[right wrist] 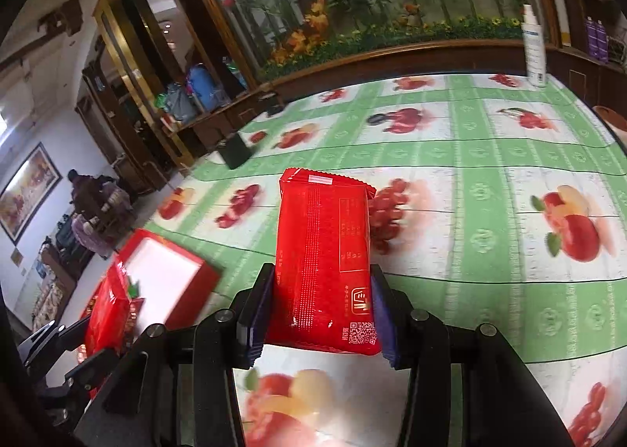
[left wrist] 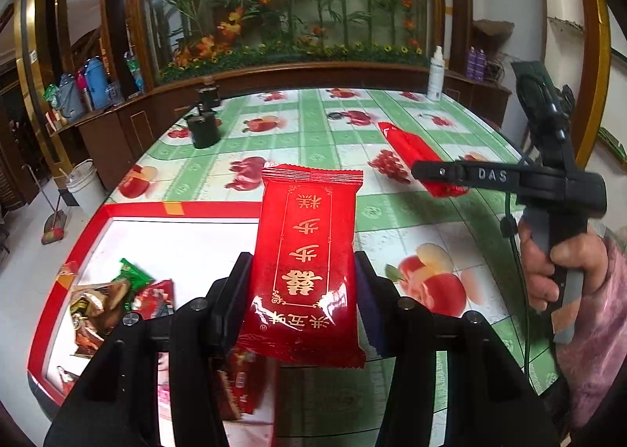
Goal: Organize snacks
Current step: 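Carry both red packets over the white tray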
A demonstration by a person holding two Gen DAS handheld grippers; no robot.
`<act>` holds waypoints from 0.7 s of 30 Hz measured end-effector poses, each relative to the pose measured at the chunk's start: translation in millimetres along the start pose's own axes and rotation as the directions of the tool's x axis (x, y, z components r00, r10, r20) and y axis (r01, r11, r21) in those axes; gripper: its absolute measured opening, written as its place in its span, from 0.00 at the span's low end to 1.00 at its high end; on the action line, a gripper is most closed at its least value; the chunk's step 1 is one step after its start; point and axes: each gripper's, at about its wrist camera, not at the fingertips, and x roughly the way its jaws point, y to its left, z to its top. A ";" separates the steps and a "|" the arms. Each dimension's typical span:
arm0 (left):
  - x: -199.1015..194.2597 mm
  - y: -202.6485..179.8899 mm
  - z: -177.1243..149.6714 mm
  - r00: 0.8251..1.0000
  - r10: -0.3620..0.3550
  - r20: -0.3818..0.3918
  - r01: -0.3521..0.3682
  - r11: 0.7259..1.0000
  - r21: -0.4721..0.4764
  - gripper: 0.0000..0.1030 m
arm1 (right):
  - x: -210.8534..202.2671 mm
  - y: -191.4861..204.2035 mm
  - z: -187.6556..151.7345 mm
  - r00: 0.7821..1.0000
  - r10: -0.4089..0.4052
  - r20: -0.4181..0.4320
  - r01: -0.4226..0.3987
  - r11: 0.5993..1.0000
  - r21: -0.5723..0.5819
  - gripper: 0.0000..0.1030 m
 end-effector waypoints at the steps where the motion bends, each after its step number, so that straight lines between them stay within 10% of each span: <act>1: -1.4 2.4 -0.5 1.000 0.003 0.004 -0.003 1.000 -0.004 0.47 | 0.8 4.4 -0.5 1.000 0.007 0.003 -0.007 1.000 -0.004 0.45; 21: -2.3 160.0 -43.4 0.961 0.264 -0.087 -0.278 0.921 -0.273 0.47 | 59.4 172.1 -51.8 0.962 0.226 -0.153 -0.254 0.947 -0.194 0.45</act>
